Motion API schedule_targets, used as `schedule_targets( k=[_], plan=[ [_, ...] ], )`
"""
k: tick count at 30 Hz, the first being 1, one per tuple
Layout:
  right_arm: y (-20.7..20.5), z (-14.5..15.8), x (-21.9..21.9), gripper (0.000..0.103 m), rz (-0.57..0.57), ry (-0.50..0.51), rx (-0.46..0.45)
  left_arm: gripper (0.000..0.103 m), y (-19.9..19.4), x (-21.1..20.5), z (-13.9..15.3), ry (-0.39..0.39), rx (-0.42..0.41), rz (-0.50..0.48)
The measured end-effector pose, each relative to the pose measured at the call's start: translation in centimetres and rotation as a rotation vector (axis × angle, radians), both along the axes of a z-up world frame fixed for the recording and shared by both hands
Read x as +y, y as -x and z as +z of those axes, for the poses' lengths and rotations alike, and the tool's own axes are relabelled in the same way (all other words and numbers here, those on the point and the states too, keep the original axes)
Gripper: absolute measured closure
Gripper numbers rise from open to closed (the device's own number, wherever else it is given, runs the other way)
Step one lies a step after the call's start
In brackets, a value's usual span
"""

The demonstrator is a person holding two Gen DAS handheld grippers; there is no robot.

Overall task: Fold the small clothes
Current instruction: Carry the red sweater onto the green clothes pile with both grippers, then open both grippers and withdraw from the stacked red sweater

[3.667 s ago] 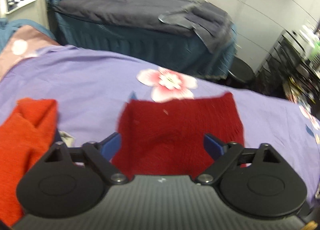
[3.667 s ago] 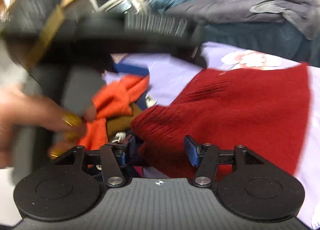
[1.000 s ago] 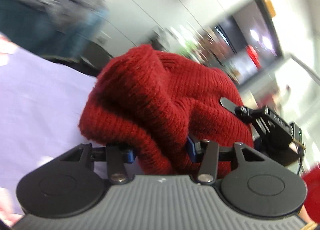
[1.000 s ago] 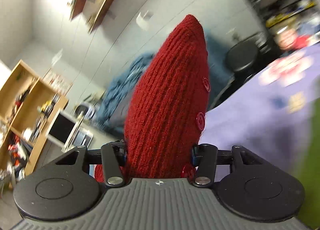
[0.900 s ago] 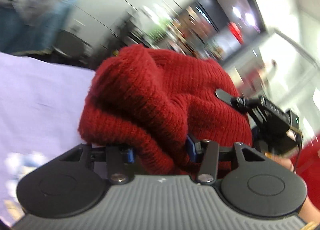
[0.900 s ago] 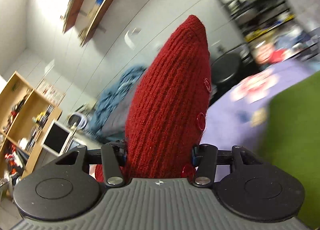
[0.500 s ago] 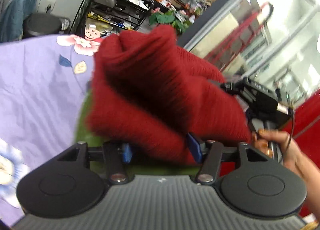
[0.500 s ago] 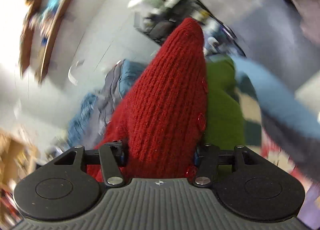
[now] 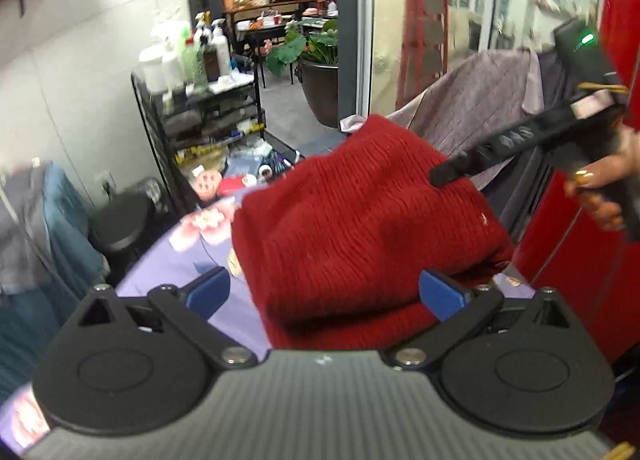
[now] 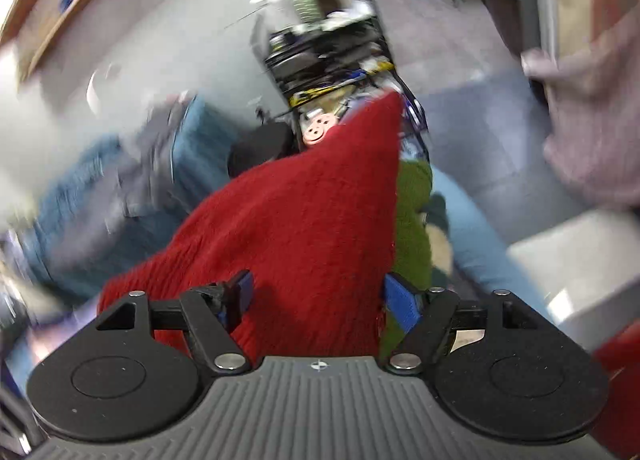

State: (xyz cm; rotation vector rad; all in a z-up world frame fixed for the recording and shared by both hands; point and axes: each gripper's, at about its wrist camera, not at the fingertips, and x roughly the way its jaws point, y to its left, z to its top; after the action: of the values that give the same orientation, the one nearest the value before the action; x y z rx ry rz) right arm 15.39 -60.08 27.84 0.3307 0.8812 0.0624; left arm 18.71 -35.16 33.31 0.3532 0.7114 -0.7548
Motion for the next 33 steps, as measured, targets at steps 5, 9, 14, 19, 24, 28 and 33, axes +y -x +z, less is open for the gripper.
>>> schedule_targets(
  k=[5, 9, 14, 19, 24, 28, 33],
  plan=[
    [2.1, 2.4, 1.7, 0.001, 0.074, 0.191, -0.096, 0.001, -0.3, -1.8, 0.7, 0.112, -0.101, -0.066],
    [2.2, 0.7, 2.6, 0.052, 0.182, 0.168, -0.095, 0.025, -2.0, -4.0, -1.8, 0.109, 0.027, -0.133],
    [2.5, -2.8, 4.0, 0.056, 0.269, 0.27, -0.024, 0.031, -3.4, -5.0, -7.8, -0.05, 0.131, -0.137],
    [2.7, 0.0, 4.2, 0.042, 0.263, 0.23, -0.012, 0.0, -1.8, -4.8, -5.2, -0.05, 0.067, -0.143],
    [2.4, 3.3, 5.7, 0.003, 0.297, 0.273, -0.005, 0.0, 0.1, -4.8, 0.0, -0.129, -0.021, -0.123],
    [2.3, 4.2, 7.0, 0.0, 0.355, 0.321, 0.007, 0.0, 0.4, -5.1, 1.5, -0.211, -0.024, -0.069],
    [2.3, 4.3, 7.3, 0.0, 0.359, 0.315, 0.046, 0.0, 0.1, -5.3, 1.5, -0.265, 0.034, -0.04]
  ],
)
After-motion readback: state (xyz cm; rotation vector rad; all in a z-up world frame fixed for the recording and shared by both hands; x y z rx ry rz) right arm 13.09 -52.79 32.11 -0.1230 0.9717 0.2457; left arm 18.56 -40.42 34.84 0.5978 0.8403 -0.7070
